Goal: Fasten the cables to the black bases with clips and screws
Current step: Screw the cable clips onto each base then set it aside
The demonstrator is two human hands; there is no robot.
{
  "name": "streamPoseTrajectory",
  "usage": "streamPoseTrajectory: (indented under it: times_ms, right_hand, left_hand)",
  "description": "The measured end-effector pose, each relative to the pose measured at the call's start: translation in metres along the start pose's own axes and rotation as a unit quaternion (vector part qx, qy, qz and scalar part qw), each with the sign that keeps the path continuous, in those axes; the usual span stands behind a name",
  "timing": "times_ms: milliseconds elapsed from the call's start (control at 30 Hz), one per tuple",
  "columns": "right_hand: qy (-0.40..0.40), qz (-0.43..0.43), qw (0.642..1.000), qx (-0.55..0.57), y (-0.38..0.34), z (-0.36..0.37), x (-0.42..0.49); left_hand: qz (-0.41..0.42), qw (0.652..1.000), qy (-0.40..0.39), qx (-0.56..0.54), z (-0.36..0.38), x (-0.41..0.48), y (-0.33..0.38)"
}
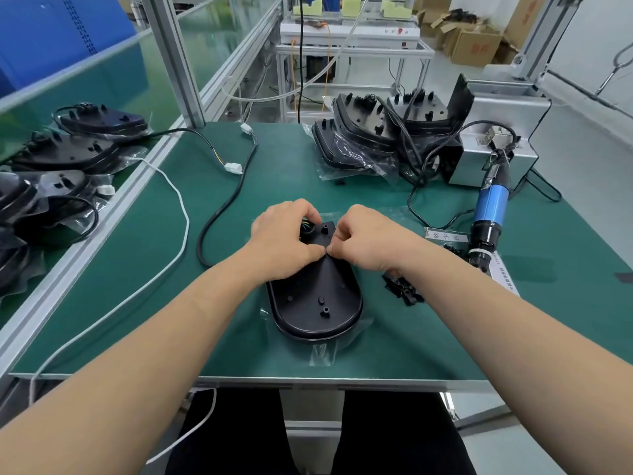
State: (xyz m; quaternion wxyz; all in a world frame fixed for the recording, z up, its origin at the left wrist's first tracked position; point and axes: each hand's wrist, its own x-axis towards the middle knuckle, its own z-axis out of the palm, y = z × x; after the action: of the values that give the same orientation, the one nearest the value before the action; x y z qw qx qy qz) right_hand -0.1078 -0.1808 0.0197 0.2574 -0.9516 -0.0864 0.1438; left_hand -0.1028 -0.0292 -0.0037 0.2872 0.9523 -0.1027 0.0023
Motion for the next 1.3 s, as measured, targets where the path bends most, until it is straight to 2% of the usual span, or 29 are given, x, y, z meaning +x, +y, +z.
streamPoseTrajectory:
  times_ms: [467, 533, 567, 667, 867, 1100, 1233, 1300]
  right_hand:
    - [0.043, -0.012, 0.999, 0.011, 0.010, 0.005, 0.005]
    - [0.053, 0.003, 0.996, 0.070, 0.015, 0.007, 0.008]
    - [0.047, 0.019, 0.990, 0.134, 0.018, 0.009, 0.009]
    - [-0.003, 0.065, 0.948, 0.311, 0.026, 0.012, 0.012]
    - [-0.056, 0.065, 0.895, 0.438, 0.036, 0.012, 0.017]
    - [-0.026, 0.064, 0.929, 0.364, 0.035, 0.020, 0.018]
    - [0.028, 0.007, 0.975, 0.218, 0.034, 0.022, 0.017]
    - [0.020, -0.003, 0.979, 0.205, 0.037, 0.023, 0.015]
  left_hand:
    - [-0.012, 0.999, -0.010, -0.029, -0.001, -0.004, 0.001]
    - [-0.012, 0.999, -0.012, -0.033, -0.001, -0.003, 0.001]
    - [-0.012, 0.999, -0.014, -0.036, -0.001, -0.003, 0.001]
    - [-0.005, 0.999, -0.021, -0.044, -0.001, -0.003, -0.001]
    - [-0.004, 0.996, -0.041, -0.074, 0.004, 0.000, -0.009]
    - [-0.016, 0.998, -0.050, -0.045, 0.003, 0.006, -0.015]
    - [-0.018, 0.998, -0.050, -0.039, 0.003, 0.007, -0.016]
    - [-0.020, 0.997, -0.054, -0.044, 0.003, 0.008, -0.017]
